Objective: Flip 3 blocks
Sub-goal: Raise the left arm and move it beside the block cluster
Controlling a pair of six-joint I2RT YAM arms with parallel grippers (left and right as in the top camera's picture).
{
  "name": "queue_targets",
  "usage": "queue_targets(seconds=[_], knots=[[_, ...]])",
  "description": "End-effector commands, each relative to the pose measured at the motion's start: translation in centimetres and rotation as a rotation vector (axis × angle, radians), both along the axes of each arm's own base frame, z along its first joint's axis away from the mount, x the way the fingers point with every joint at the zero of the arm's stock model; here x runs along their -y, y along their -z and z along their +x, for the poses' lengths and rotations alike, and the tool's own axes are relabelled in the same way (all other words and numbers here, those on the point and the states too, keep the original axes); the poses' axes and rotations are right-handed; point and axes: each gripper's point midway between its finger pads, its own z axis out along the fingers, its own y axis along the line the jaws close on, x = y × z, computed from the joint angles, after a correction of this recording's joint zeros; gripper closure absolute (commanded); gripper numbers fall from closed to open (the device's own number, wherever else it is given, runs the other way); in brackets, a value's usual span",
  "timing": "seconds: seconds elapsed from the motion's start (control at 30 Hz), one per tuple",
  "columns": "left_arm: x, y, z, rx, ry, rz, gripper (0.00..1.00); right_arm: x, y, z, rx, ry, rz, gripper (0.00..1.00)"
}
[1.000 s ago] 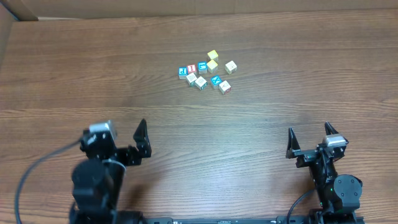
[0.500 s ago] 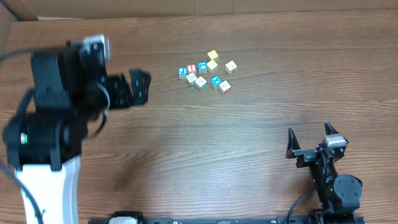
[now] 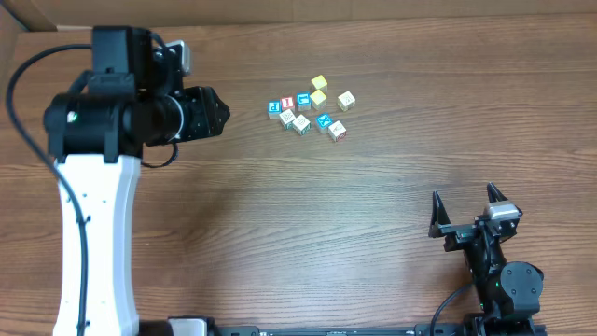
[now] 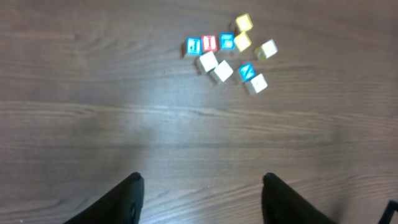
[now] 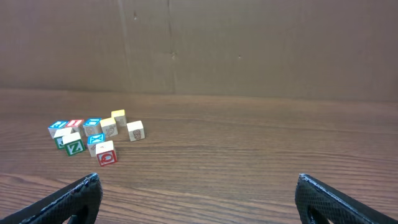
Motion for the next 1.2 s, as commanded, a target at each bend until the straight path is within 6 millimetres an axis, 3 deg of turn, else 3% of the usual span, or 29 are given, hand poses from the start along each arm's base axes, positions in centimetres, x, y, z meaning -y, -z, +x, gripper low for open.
queue_targets(seconds=[0.0,0.03,0.07,0.37,0.4,0.43,0.5,0.57,0.6,0.8,1.07,1.17], knots=[[0.4,1.3,1.0,-0.056,-0.009,-0.013,0.55,0.1,0.4,0.0,-0.004,0.002,-0.004,0.0],[0.4,1.9,1.2,-0.073,-0.009,-0.011,0.66,0.1,0.4,0.0,-0.004,0.002,-0.004,0.0],[0.4,2.4,1.5,-0.089,-0.008,-0.011,0.95,0.1,0.4,0.0,-0.004,0.002,-0.004,0.0],[2.1,7.7,3.2,-0.229,-0.029,0.101,0.96,0.1,0.4,0.0,-0.004,0.002,-0.004,0.0],[2.4,8.2,3.5,-0.233,-0.023,0.121,0.92,0.1,0.4,0.0,-0.004,0.002,-0.004,0.0],[2.7,8.7,3.8,-0.235,-0.015,0.14,0.81,0.1,0.4,0.0,-0.004,0.002,-0.004,0.0],[3.0,9.8,4.7,-0.232,-0.01,0.186,0.36,0.1,0.4,0.0,-0.004,0.002,-0.004,0.0],[2.9,10.4,5.3,-0.23,-0.022,0.203,0.08,0.1,0.4,0.0,-0.004,0.002,-0.004,0.0],[2.8,10.8,5.7,-0.229,-0.036,0.208,0.0,0.1,0.4,0.0,-0.004,0.002,-0.004,0.0],[0.0,11.7,7.7,-0.221,-0.169,0.201,0.0,0.1,0.4,0.0,-0.004,0.002,-0.004,0.0],[-4.3,11.8,7.6,-0.237,-0.25,0.269,0.01,0.1,0.4,0.0,-0.004,0.002,-0.004,0.0],[-5.6,11.9,7.4,-0.249,-0.281,0.284,0.27,0.1,0.4,0.0,-0.004,0.002,-0.004,0.0]])
